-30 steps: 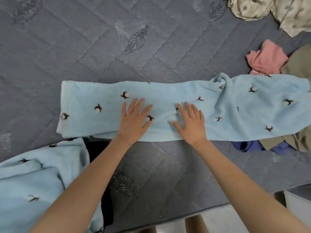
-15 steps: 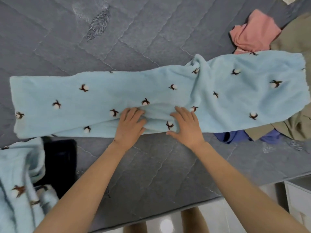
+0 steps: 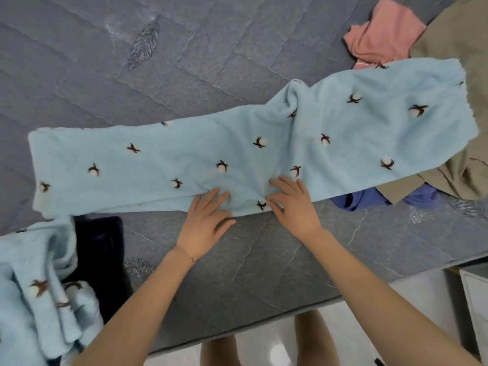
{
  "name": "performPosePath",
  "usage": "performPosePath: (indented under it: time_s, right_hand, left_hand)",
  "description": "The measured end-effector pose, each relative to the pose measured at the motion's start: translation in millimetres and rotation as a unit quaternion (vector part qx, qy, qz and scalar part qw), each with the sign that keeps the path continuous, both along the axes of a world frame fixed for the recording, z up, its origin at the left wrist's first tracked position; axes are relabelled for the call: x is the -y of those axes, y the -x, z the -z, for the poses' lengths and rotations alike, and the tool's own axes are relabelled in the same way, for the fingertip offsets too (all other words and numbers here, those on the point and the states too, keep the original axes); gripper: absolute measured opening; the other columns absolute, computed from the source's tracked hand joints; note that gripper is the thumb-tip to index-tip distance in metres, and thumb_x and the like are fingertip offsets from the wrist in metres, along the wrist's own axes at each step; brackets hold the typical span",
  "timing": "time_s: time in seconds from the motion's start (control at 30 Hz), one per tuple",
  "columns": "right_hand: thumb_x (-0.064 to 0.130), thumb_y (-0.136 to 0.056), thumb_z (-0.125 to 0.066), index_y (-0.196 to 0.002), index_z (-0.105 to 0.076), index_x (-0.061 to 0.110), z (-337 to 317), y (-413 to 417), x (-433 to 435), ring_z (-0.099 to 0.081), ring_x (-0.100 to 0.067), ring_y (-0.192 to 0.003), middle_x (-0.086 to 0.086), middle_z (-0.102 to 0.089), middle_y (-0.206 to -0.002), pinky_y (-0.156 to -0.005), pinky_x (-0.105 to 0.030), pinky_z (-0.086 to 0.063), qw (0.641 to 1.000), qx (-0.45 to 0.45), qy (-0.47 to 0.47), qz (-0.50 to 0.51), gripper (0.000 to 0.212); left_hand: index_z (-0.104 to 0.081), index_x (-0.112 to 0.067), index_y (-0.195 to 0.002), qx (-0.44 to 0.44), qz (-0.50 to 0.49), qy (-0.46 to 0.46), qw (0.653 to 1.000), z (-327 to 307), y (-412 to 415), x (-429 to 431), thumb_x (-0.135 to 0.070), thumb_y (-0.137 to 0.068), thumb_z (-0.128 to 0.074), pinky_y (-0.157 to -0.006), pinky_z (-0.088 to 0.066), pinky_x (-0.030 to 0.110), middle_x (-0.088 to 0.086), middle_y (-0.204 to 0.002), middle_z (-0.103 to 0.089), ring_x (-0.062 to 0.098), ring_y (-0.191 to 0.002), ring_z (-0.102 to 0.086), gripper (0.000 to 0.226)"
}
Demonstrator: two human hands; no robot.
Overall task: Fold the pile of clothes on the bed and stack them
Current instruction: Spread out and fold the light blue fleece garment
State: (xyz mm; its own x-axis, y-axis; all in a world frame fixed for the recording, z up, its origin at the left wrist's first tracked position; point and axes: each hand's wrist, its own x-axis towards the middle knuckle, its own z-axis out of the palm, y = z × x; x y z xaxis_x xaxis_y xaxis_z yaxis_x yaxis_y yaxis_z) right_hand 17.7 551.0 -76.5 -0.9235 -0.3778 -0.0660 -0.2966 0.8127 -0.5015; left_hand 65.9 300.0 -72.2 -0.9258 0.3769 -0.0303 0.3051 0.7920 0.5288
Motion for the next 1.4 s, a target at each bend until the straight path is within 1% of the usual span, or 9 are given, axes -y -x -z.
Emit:
performPosePath:
  time_s: [0.17, 0.23, 0.37, 0.47, 0.67, 0.8, 1.13, 1.33, 1.4]
  right_hand:
    - [0.048, -0.090, -0.048, -0.120, -0.068, 0.019, -7, 1, 8, -0.040, -0.034, -0.136, -0.011, -0.053, -0.142, -0.111, -0.058, -0.027, 0.999, 0.014, -0.033, 0.021, 0.047]
    - [0.055, -0.090, -0.041, -0.135, -0.058, 0.022, -12, 6, 12, -0.032, -0.036, -0.142, -0.012, -0.043, -0.150, -0.114, -0.058, -0.019, 0.996, 0.032, -0.072, 0.030, 0.058]
    - [0.063, -0.094, -0.033, -0.153, -0.027, 0.030, -20, 16, 11, -0.002, -0.031, -0.151, -0.007, -0.012, -0.164, -0.119, -0.053, 0.002, 0.980, 0.123, -0.145, 0.051, 0.068]
    - [0.064, -0.090, -0.026, -0.153, -0.031, 0.027, -26, 24, 2, -0.009, -0.035, -0.150, -0.010, -0.019, -0.162, -0.118, -0.057, -0.003, 0.984, 0.081, -0.146, 0.063, 0.073]
    - [0.061, -0.089, -0.036, -0.149, -0.039, 0.024, -41, 57, -40, -0.019, -0.038, -0.147, -0.012, -0.029, -0.159, -0.117, -0.058, -0.012, 0.986, 0.028, -0.133, 0.098, 0.071]
    - [0.058, -0.088, -0.040, -0.150, -0.039, 0.024, -52, 86, -89, -0.020, -0.038, -0.146, -0.013, -0.029, -0.158, -0.117, -0.055, -0.007, 0.983, -0.012, -0.137, 0.121, 0.071]
    - [0.059, -0.087, -0.034, -0.151, -0.034, 0.022, -72, 168, -215, -0.019, -0.037, -0.148, -0.015, -0.029, -0.157, -0.118, -0.055, -0.008, 0.981, -0.007, -0.135, 0.141, 0.074]
    - [0.052, -0.089, -0.059, -0.151, -0.035, 0.021, -67, 188, -263, -0.022, -0.036, -0.147, -0.015, -0.027, -0.158, -0.117, -0.056, -0.018, 0.980, 0.003, -0.103, 0.171, 0.073]
    - [0.059, -0.086, -0.057, -0.152, -0.034, 0.022, -67, 189, -273, -0.024, -0.036, -0.146, -0.014, -0.026, -0.159, -0.115, -0.056, -0.023, 0.978, 0.004, -0.096, 0.186, 0.079]
  left_hand:
    - [-0.065, -0.014, -0.121, -0.027, -0.064, 0.039, 0.997, -7, 9, 9, -0.034, -0.100, -0.043, -0.115, -0.024, 0.052, 0.009, -0.145, -0.049, 0.031, -0.141, -0.035, 0.037]
    - [-0.055, -0.017, -0.136, -0.005, -0.073, 0.101, 0.992, -11, 16, 13, -0.042, -0.098, -0.041, -0.118, -0.016, 0.053, 0.009, -0.152, -0.041, 0.029, -0.145, -0.028, 0.048]
    - [-0.008, -0.034, -0.156, 0.187, -0.112, 0.187, 0.958, -14, 35, 17, -0.061, -0.098, -0.028, -0.118, 0.001, 0.057, 0.000, -0.165, 0.001, 0.020, -0.151, 0.005, 0.067]
    - [0.009, -0.038, -0.154, 0.263, -0.126, 0.228, 0.929, -18, 49, 21, -0.064, -0.096, -0.024, -0.118, 0.006, 0.057, -0.002, -0.162, 0.019, 0.016, -0.149, 0.018, 0.072]
    - [0.002, -0.038, -0.154, 0.152, -0.116, 0.206, 0.960, -37, 75, -26, -0.070, -0.087, -0.009, -0.116, 0.013, 0.052, 0.004, -0.163, 0.014, 0.023, -0.149, 0.018, 0.075]
    - [-0.010, -0.032, -0.156, 0.086, -0.084, 0.183, 0.976, -37, 110, -93, -0.066, -0.092, -0.018, -0.117, 0.004, 0.056, 0.007, -0.165, 0.002, 0.027, -0.151, 0.007, 0.073]
    - [-0.007, -0.035, -0.156, 0.085, -0.084, 0.125, 0.985, -36, 166, -263, -0.065, -0.094, -0.022, -0.119, 0.004, 0.054, 0.004, -0.165, 0.004, 0.024, -0.151, 0.010, 0.071]
    - [-0.002, -0.039, -0.155, 0.106, -0.110, 0.111, 0.982, -42, 192, -314, -0.070, -0.089, -0.018, -0.118, 0.010, 0.049, 0.001, -0.164, 0.009, 0.023, -0.150, 0.013, 0.075]
    - [-0.004, -0.039, -0.155, 0.104, -0.112, 0.109, 0.982, -43, 197, -324, -0.070, -0.089, -0.020, -0.119, 0.008, 0.049, 0.001, -0.164, 0.006, 0.024, -0.151, 0.010, 0.075]
